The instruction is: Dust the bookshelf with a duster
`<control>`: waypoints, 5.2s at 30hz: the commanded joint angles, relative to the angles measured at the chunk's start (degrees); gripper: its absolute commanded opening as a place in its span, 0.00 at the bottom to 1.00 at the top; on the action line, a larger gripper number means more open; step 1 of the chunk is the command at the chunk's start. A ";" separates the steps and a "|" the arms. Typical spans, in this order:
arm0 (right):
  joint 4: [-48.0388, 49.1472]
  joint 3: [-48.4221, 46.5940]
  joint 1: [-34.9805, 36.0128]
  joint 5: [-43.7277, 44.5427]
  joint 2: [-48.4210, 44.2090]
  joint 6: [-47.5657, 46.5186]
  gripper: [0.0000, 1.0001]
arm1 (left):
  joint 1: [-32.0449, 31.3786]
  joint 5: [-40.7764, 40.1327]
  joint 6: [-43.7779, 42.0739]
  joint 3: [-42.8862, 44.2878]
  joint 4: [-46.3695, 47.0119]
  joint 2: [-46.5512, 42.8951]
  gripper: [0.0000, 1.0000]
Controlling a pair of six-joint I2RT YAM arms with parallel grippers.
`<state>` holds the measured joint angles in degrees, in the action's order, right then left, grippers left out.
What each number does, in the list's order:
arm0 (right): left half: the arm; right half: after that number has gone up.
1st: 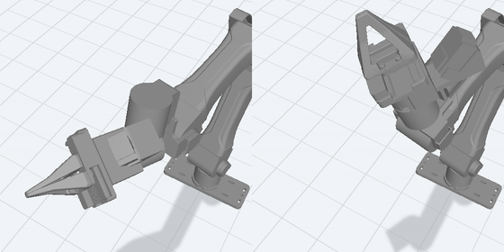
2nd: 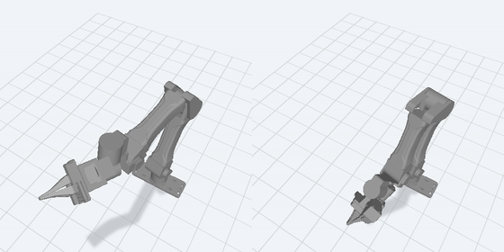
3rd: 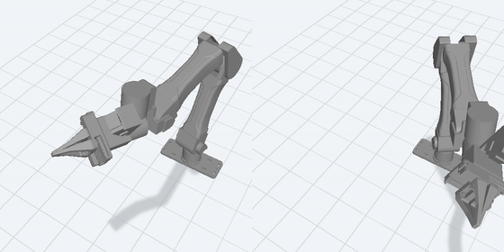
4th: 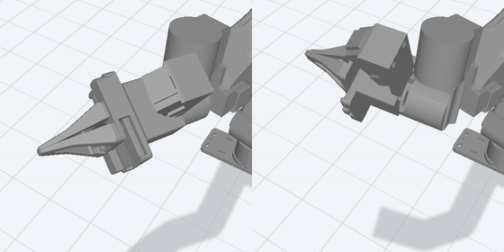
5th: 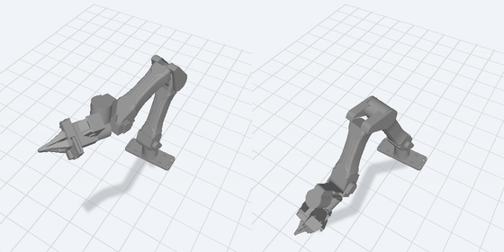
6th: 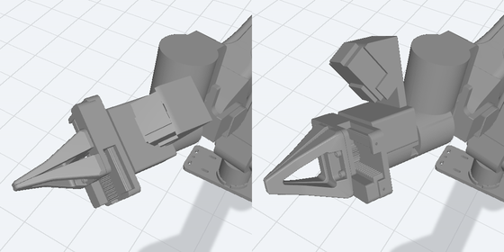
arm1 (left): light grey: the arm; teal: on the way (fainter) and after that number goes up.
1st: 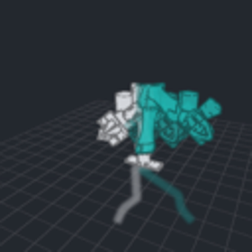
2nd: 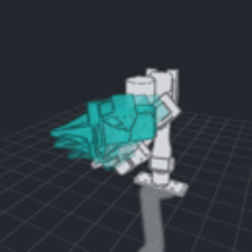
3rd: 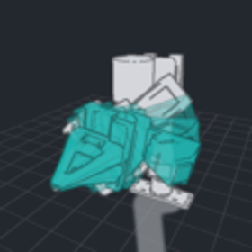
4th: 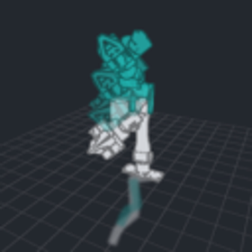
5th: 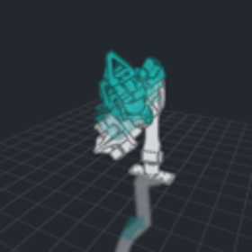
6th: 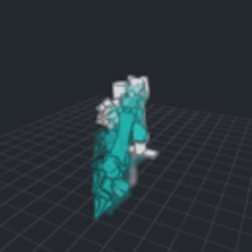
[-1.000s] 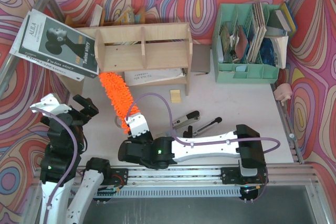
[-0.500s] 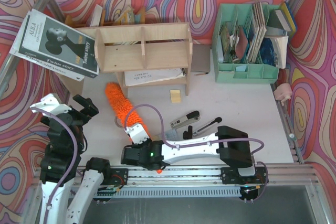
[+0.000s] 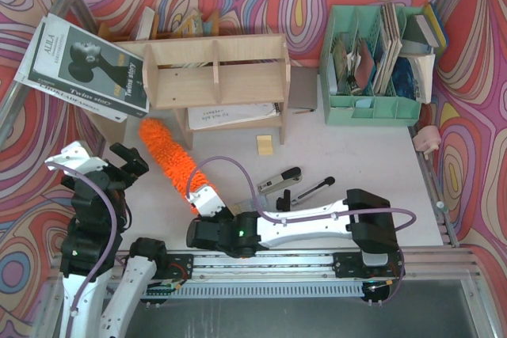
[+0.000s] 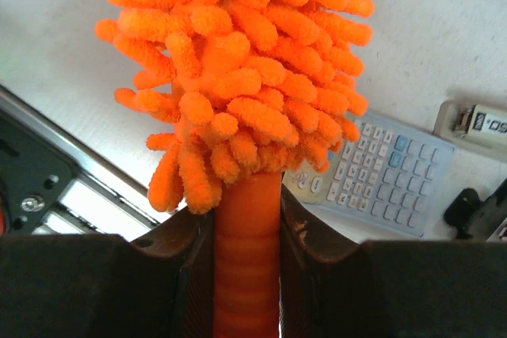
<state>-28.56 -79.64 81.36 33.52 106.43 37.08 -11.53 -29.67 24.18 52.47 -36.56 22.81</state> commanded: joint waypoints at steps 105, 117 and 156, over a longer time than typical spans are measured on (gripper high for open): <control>15.42 -1.42 -0.86 1.39 2.09 -25.16 0.00 | 0.63 -6.93 1.04 -1.20 -0.64 -4.42 0.99; 19.22 20.15 1.10 0.45 -18.57 -29.21 0.00 | 0.63 -8.32 1.19 -1.39 -0.76 -6.04 0.98; -10.36 15.14 7.52 44.54 -47.98 -1.79 0.00 | 0.96 -9.10 1.66 -1.72 -0.58 -5.92 0.99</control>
<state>-25.39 -58.52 90.85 67.40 57.19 20.36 -10.92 -40.05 25.74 51.24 -37.43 16.25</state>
